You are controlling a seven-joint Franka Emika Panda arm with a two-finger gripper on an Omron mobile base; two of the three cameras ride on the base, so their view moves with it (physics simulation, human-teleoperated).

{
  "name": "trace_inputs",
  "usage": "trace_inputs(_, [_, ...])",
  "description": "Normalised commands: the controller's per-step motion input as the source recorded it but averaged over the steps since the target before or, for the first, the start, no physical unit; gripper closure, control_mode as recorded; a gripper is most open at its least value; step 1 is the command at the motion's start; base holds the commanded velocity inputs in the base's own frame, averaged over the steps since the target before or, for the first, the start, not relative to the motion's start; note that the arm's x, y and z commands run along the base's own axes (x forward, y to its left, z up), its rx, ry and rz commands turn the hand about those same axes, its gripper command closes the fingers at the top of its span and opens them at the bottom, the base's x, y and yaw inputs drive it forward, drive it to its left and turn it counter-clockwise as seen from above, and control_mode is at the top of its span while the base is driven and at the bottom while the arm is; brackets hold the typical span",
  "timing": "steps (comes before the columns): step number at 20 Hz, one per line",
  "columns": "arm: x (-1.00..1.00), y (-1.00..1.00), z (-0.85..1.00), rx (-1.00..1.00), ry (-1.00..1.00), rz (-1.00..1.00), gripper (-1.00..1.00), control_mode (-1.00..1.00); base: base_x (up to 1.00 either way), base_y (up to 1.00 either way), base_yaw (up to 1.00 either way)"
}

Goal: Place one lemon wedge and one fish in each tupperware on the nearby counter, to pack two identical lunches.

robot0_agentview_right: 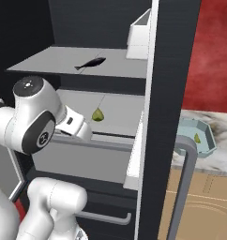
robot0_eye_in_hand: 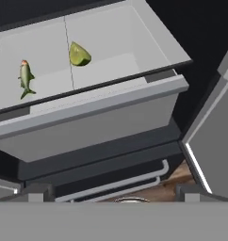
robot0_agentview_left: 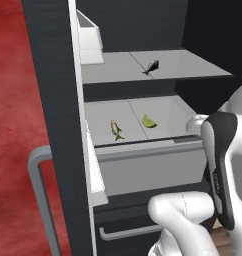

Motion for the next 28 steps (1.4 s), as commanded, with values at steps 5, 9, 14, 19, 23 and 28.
trace_inputs(5, [0.5, 0.13, 0.63, -0.02, -0.03, 0.0, -1.0, -1.0, 0.0, 0.0, 0.0])
trace_inputs(9, [0.91, 0.35, 0.42, 0.0, 0.0, 0.0, -1.0, -1.0, 0.0, 0.0, 0.0])
trace_inputs(14, [0.96, 0.27, 0.23, 0.0, 0.0, 0.0, -1.0, -1.0, 0.0, 0.0, 0.0])
trace_inputs(19, [0.64, 0.05, 0.02, 0.0, -0.05, 0.0, -1.0, -1.0, 0.0, 0.0, 0.0])
trace_inputs(23, [0.42, 0.0, 0.07, 0.0, -0.1, 0.0, -1.0, -1.0, 0.0, 0.0, 0.0])
trace_inputs(28, [0.24, 0.0, 0.04, 0.0, -0.19, 0.0, -1.0, -1.0, 0.0, 0.0, 0.0])
